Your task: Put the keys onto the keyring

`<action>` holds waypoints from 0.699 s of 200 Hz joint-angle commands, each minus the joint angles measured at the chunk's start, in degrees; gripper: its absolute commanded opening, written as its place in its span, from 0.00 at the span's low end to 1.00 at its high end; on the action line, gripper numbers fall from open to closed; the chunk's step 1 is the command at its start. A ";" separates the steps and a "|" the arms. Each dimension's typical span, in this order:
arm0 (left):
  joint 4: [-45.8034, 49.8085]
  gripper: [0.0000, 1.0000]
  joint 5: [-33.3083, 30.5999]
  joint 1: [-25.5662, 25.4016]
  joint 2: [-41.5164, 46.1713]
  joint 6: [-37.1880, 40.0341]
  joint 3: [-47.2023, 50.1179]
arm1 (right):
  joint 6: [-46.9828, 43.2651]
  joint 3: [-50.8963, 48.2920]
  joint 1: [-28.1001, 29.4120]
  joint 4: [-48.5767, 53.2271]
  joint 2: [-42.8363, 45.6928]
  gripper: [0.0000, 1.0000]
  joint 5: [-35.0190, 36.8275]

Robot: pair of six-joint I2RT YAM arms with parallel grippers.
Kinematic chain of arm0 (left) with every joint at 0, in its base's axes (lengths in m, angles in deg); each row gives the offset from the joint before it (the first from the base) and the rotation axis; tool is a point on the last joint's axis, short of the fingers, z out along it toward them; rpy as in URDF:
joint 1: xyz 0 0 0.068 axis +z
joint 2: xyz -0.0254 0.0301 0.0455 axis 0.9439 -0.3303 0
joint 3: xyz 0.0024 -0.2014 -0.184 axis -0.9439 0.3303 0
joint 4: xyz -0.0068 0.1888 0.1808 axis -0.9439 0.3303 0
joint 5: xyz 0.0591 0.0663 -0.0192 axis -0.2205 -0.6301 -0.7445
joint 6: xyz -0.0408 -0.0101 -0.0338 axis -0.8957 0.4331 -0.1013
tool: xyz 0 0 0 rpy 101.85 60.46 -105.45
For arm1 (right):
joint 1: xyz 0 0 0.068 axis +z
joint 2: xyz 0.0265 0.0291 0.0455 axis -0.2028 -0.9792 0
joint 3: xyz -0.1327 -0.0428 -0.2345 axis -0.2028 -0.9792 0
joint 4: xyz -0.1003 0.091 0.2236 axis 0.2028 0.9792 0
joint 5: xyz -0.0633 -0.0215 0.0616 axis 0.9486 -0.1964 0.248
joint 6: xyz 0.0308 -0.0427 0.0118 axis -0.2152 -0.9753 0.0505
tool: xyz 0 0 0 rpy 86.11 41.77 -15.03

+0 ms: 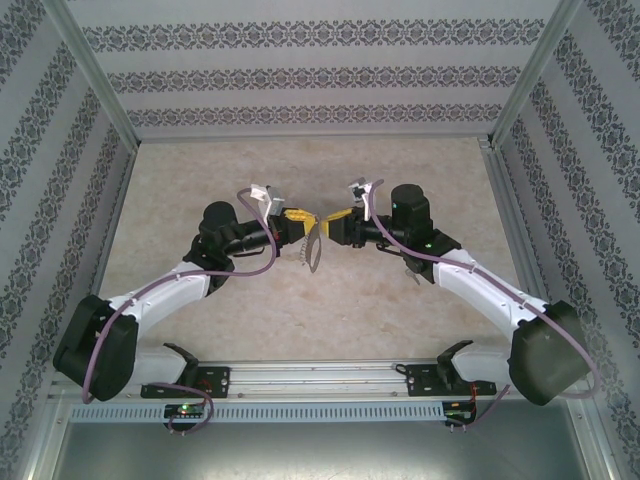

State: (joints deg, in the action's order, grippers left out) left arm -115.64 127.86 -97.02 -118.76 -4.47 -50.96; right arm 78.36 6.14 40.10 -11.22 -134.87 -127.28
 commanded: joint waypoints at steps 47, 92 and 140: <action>-5.18 0.00 3.86 -0.83 -0.95 -3.45 -2.17 | -0.18 1.38 1.74 -2.31 1.96 0.27 -1.95; -5.23 0.00 4.47 -0.80 -0.97 -3.95 -2.20 | -0.16 1.85 2.09 -2.08 3.02 0.24 -1.38; -5.27 0.00 5.31 -0.77 -1.21 -4.55 -2.29 | 0.44 2.38 2.16 -2.77 2.24 0.21 -1.92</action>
State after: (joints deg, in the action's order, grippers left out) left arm -116.84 130.86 -97.02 -119.72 -7.67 -51.20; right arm 78.56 6.62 41.61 -11.83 -133.03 -128.00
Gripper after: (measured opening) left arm 0.067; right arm 0.221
